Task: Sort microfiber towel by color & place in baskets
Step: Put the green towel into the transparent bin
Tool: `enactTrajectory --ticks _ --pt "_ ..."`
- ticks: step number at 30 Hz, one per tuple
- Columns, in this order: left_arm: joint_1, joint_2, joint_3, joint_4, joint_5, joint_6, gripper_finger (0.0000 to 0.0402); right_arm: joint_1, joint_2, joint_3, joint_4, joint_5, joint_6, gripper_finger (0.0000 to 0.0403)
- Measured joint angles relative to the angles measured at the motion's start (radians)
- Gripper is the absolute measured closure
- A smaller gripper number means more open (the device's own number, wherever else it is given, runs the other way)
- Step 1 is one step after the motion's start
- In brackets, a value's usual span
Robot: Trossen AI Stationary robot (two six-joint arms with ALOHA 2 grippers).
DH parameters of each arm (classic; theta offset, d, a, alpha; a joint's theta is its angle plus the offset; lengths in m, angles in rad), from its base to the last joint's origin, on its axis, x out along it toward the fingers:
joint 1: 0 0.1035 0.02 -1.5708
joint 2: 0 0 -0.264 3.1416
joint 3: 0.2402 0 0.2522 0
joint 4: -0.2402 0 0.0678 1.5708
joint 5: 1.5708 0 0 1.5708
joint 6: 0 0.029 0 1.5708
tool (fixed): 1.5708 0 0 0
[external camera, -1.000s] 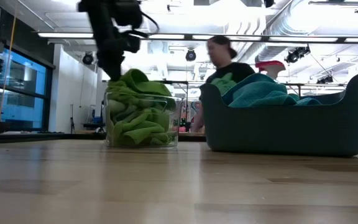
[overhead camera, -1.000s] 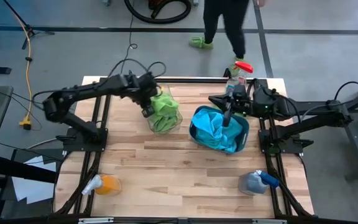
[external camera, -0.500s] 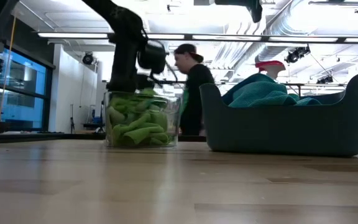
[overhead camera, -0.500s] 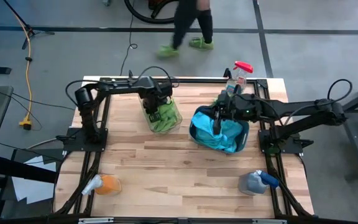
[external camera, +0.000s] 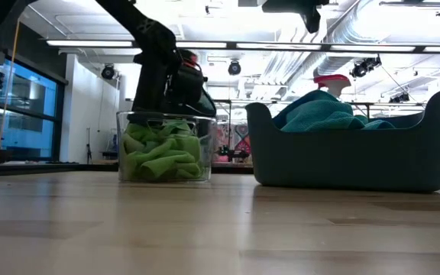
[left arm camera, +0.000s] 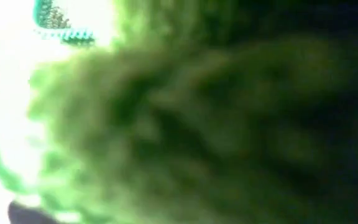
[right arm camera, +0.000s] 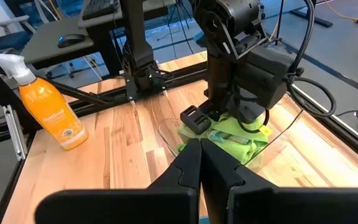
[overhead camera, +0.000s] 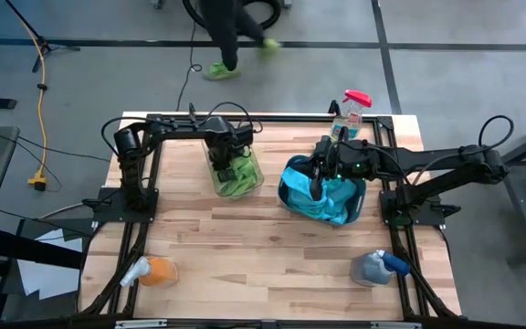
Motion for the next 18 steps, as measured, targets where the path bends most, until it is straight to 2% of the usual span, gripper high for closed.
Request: enactTrajectory --ticks 5,11,18 --pt "0.011 -0.015 0.021 -0.05 0.042 -0.011 0.0301 0.0 0.0 0.0 0.0 0.0 0.0 0.0403" --pt "0.01 -0.105 0.07 -0.081 0.053 -0.03 0.0234 0.0 -0.001 0.0 0.0 0.0 0.0 0.0403" --pt "0.01 -0.252 0.099 -0.097 0.081 -0.053 0.0189 0.0 -0.001 0.0 0.001 0.001 0.0 0.0403"
